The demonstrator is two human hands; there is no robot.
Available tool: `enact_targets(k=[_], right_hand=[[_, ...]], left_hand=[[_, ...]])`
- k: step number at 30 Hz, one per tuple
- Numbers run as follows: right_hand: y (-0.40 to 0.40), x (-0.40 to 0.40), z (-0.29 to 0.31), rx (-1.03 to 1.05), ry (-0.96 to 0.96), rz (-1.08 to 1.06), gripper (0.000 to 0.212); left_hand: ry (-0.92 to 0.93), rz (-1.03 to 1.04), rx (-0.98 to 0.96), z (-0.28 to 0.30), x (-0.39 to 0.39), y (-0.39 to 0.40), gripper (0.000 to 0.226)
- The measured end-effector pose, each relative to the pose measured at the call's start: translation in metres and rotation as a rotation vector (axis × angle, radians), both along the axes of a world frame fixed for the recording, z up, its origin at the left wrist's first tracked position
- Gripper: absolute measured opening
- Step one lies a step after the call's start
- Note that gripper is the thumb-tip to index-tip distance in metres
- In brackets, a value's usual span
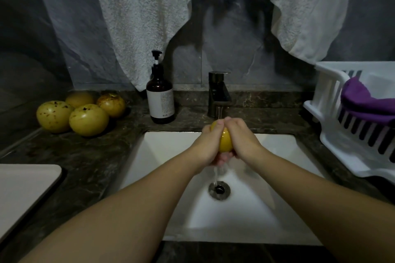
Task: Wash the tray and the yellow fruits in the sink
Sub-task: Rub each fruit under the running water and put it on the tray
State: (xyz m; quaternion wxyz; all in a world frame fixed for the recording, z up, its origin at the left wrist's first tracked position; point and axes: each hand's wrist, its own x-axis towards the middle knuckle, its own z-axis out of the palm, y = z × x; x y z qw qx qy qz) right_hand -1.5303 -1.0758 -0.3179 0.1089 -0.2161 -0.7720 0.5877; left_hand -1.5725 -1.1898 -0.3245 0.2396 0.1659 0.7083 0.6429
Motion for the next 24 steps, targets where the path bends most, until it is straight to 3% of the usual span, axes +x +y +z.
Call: enact_targets(k=[3,7,11,15,18,22,24], right_hand=[[0.0004,0.0014,0.0026,-0.198,-0.11,0.026,0.066],[-0.0005,-0.0002,0.0012,-0.022,0.036,-0.004,0.046],[0.0002,0.0033,0.0039,-0.291,-0.112,0.019,0.064],[-0.0015,0.0012,0.0031,-0.082,0.002,-0.017,0.048],[0.0008,0.0032,0.0054,-0.295,-0.102,0.015,0.063],[0.0023,0.0023,0.0031,-0.108,-0.007,-0.009,0.05],[0.0029,0.0035,0.0017,-0.161,-0.07,0.009,0.059]], left_hand=[[0.123,0.012,-0.009,-0.0022,-0.0015,0.002,0.05],[-0.005,0.03,0.011,-0.0006,-0.0014,0.001,0.047],[0.093,0.03,0.017,-0.0046,-0.0051,0.0011,0.036],[0.007,0.011,-0.011,-0.0018,-0.002,-0.0002,0.048],[0.142,0.034,0.02,-0.0016,-0.0031,0.0001,0.048],[0.024,-0.02,0.042,-0.0002,0.0021,-0.0007,0.046],[0.064,-0.008,0.04,-0.0012,0.0,-0.0007,0.05]])
